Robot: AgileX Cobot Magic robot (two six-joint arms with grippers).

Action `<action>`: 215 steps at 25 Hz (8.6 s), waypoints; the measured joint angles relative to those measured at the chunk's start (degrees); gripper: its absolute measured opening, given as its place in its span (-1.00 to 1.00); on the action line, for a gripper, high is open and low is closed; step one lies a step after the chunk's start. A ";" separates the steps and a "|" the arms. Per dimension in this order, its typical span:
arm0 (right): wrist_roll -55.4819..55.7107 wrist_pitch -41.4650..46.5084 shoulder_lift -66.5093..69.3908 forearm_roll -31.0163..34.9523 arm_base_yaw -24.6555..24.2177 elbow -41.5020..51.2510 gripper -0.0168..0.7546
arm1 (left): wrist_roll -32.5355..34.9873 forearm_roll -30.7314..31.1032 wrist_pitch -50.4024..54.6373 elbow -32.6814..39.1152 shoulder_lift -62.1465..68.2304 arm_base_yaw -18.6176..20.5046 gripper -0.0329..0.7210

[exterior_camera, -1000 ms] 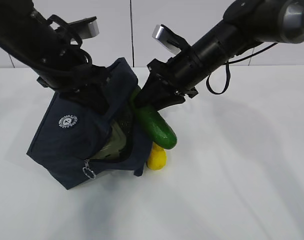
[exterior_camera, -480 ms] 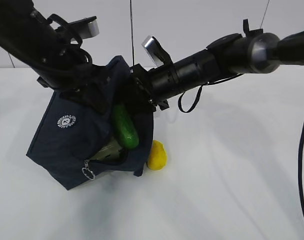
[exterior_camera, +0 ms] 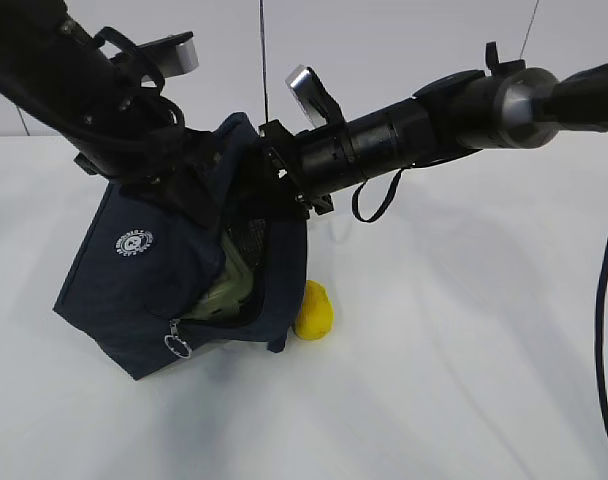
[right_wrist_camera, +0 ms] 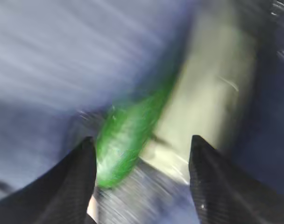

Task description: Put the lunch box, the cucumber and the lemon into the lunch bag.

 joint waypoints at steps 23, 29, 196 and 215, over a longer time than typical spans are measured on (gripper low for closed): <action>14.97 5.75 -9.35 -42.38 -2.56 0.08 0.28 | 0.00 1.41 1.79 0.00 0.00 0.00 -0.88; 18.93 6.09 -9.35 -49.90 2.29 2.50 0.26 | 0.00 1.28 3.77 -0.09 0.00 2.17 -0.88; 4.79 -5.38 -6.50 -11.22 -1.49 16.03 -0.47 | 0.10 -3.36 7.25 -0.31 -3.03 5.24 -0.88; 4.21 1.37 -18.20 -14.86 -11.38 14.25 -0.91 | 5.04 -19.31 2.42 -0.31 -3.03 3.24 -0.88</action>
